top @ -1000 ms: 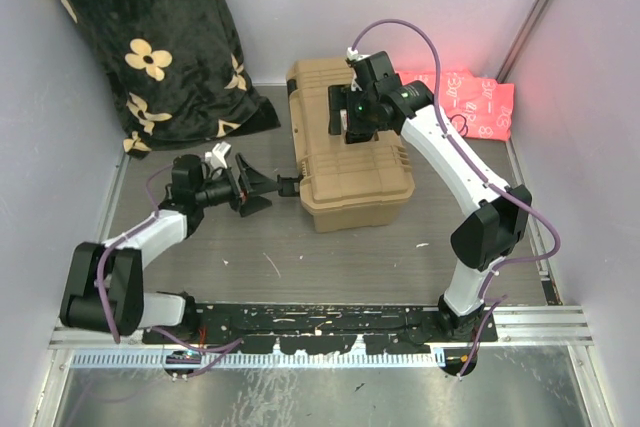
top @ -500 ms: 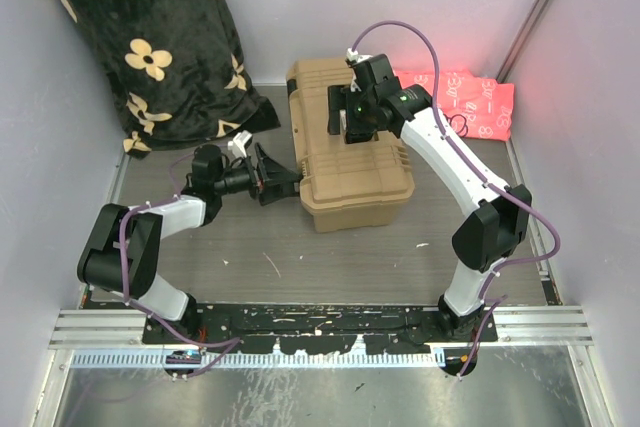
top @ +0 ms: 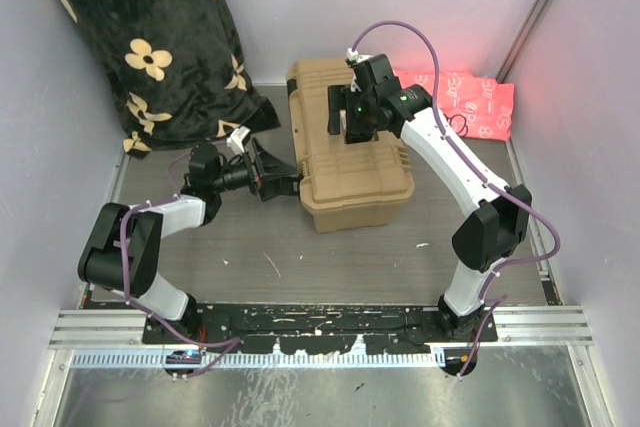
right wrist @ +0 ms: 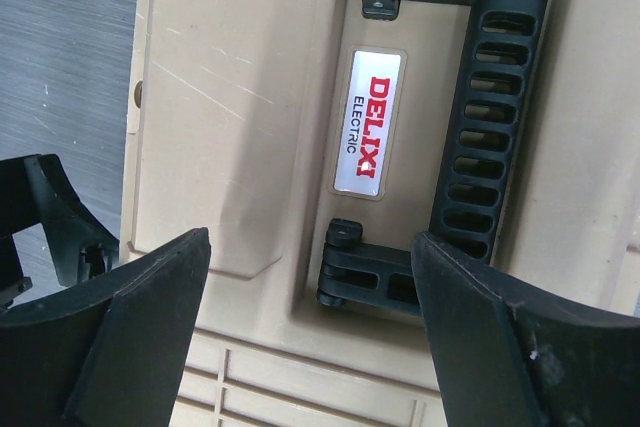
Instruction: Pack the tool kit
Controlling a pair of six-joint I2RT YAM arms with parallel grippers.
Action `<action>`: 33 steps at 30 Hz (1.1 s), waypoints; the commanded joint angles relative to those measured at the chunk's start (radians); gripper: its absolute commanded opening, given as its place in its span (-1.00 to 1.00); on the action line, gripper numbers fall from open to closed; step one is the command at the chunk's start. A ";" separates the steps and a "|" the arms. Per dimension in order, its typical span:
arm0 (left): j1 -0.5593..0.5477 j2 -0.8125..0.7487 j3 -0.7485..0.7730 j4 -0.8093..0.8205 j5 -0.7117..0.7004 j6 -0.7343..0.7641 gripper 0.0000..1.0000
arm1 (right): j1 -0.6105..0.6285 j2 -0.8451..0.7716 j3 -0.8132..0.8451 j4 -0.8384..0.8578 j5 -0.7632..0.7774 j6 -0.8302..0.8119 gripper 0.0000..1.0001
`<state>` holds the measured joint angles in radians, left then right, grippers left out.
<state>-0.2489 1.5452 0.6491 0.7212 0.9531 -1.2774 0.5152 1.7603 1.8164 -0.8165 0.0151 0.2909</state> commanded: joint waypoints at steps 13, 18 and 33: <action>-0.062 0.039 0.051 0.196 0.035 -0.065 0.96 | 0.005 -0.053 -0.025 -0.078 -0.009 0.027 0.73; -0.062 0.023 0.053 0.202 0.038 -0.073 0.96 | 0.005 -0.059 -0.036 -0.074 -0.008 0.028 0.73; -0.054 -0.078 0.051 0.128 0.064 -0.040 0.97 | 0.005 -0.065 -0.061 -0.054 -0.015 0.031 0.73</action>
<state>-0.2947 1.5185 0.6579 0.8181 0.9741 -1.3380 0.5148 1.7393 1.7855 -0.7933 0.0212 0.2932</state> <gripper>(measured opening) 0.985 0.865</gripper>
